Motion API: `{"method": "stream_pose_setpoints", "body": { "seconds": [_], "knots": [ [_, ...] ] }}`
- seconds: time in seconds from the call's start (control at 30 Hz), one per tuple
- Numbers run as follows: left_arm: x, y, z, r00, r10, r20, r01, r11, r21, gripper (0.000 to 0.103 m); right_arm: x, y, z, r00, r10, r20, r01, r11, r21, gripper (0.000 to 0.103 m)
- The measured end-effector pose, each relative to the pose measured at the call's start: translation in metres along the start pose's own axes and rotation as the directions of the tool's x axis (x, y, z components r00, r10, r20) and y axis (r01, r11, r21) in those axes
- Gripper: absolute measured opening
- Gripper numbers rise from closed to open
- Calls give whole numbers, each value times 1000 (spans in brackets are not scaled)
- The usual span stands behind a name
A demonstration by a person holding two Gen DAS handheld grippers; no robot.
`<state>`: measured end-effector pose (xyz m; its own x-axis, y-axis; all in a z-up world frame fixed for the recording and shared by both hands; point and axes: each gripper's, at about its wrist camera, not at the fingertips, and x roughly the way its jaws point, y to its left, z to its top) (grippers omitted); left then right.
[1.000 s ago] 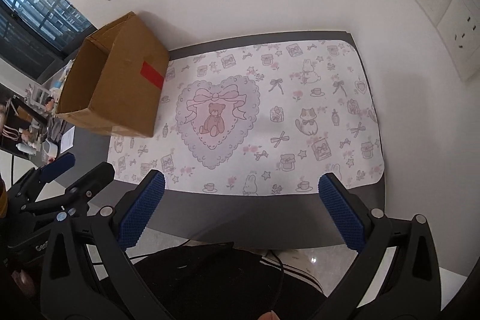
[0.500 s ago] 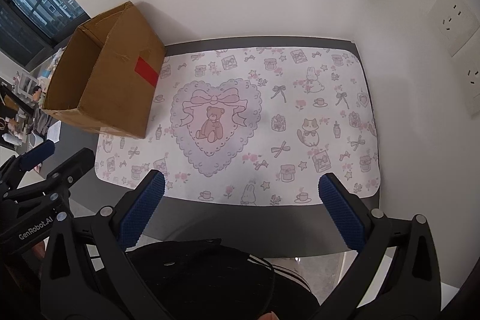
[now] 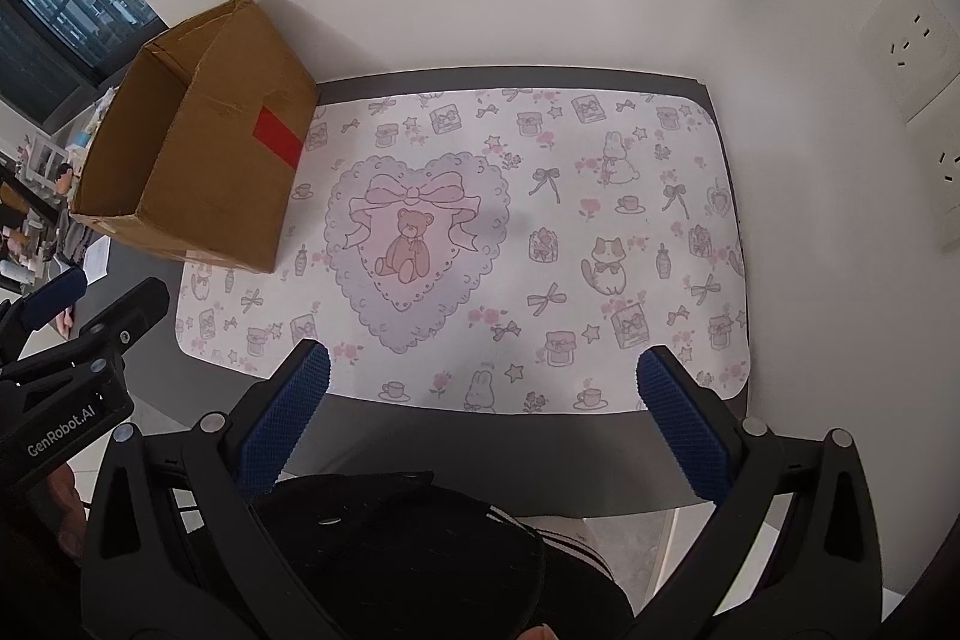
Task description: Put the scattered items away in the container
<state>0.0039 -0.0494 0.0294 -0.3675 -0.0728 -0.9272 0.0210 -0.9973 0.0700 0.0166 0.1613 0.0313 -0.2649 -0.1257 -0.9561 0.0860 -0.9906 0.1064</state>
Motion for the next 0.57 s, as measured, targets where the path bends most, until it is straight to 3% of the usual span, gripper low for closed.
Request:
{"method": "stream_pose_setpoints", "body": {
  "seconds": [0.57],
  "knots": [
    [-10,-8,-3,999,-15,36,14,999,32,90,-4,-6,-5,1000,-23,19,23,1000,12,103]
  ]
}}
